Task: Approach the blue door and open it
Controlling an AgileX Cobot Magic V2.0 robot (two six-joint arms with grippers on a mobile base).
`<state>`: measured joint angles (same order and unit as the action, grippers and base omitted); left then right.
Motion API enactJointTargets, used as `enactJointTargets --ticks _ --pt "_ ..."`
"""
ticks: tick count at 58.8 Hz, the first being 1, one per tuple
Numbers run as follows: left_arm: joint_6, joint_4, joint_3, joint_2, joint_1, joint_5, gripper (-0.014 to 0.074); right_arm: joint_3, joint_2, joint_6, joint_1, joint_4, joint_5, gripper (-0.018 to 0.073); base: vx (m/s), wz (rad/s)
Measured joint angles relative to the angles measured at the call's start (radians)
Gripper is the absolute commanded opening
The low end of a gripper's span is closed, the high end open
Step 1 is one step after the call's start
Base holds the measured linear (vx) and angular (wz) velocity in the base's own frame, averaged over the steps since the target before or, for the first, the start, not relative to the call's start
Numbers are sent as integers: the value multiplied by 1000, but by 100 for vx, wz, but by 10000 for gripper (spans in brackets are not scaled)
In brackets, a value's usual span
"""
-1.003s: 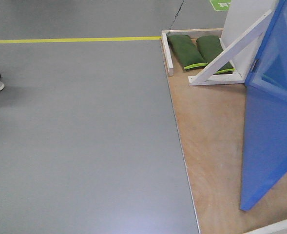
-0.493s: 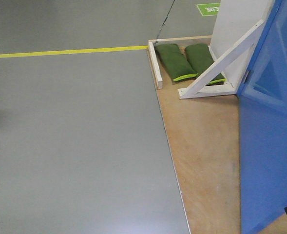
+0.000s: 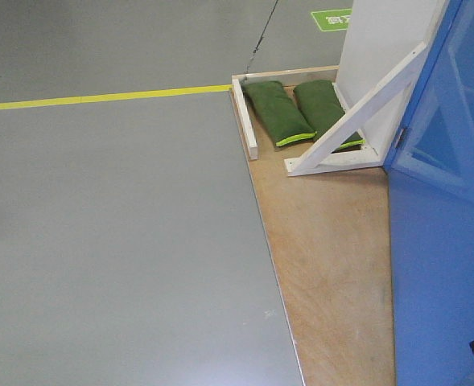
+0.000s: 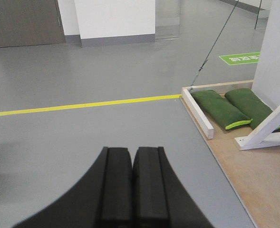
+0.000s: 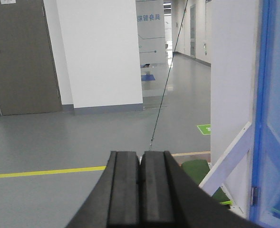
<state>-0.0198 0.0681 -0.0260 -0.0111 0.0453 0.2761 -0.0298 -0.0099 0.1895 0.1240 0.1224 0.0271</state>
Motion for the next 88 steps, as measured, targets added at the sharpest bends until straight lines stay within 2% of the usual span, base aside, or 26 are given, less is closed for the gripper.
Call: enactJointTargets --ticks 88 --pt "0 0 0 0 0 0 73 1 0 -4 0 0 40 12 1 0"
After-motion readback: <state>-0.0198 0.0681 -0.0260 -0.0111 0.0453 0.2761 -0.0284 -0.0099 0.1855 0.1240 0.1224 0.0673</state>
